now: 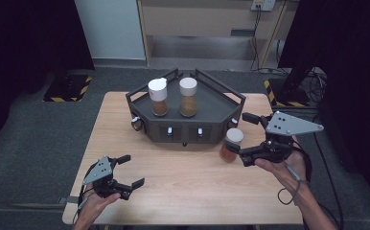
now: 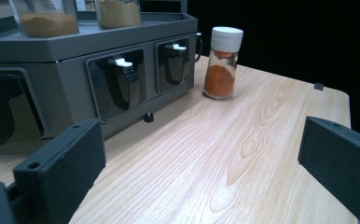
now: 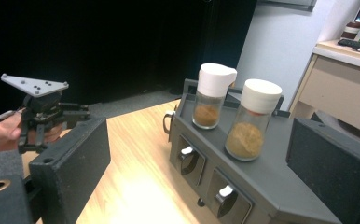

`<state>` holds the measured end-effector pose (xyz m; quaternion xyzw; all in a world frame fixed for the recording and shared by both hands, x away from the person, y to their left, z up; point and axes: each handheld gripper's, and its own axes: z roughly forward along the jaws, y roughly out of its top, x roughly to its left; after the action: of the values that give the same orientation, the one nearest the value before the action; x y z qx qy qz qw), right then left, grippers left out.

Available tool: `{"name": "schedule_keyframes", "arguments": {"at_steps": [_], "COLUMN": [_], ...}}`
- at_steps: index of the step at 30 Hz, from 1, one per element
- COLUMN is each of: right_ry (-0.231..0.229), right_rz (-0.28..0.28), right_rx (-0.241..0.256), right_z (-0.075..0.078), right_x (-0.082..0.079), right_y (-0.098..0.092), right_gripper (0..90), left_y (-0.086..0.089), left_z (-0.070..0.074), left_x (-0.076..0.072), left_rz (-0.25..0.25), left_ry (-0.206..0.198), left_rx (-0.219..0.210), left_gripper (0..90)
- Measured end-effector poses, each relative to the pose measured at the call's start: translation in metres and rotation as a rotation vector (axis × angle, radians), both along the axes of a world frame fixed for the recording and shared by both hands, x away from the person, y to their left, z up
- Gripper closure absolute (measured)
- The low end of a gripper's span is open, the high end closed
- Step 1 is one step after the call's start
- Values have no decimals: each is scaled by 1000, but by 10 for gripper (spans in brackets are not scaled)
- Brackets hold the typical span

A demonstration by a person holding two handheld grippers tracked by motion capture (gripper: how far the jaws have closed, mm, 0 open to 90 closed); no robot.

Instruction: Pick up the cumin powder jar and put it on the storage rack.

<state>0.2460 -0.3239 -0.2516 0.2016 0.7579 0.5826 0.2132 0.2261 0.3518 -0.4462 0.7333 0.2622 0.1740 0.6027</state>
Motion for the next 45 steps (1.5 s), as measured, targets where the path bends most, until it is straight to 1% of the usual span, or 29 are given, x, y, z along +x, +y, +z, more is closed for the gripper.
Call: {"name": "schedule_keyframes", "arguments": {"at_steps": [6,15,19,24,29,33,38,45], "right_ry": [9,20,31,46,58,81,77,85], "right_rz": [-7,-39,-49,-76,-87,-100,-112,-141], "right_rx": [4,9,17,-3,3,11,20,27], "right_z": [-9,-26,-35,-46,-56,-67,-71,-78], "right_x": [-10,-26,-30,-36,-38,-39,-43,-48], "right_y": [-7,-16,-21,-25,-31,-37,-42,-48], "right_gripper": [69,69,69,68,66,65,65,65], "left_y": [0,0,0,0,0,0,0,0], "left_z": [0,0,0,0,0,0,0,0], "left_x": [0,0,0,0,0,-1,-1,-1], "left_rz": [1,1,2,0,0,1,0,0], "left_ry": [0,1,0,0,-2,-2,-2,-2], "left_rx": [1,-1,-3,-3,-1,-2,-1,-1], "left_gripper": [0,0,0,0,0,0,0,0]}}
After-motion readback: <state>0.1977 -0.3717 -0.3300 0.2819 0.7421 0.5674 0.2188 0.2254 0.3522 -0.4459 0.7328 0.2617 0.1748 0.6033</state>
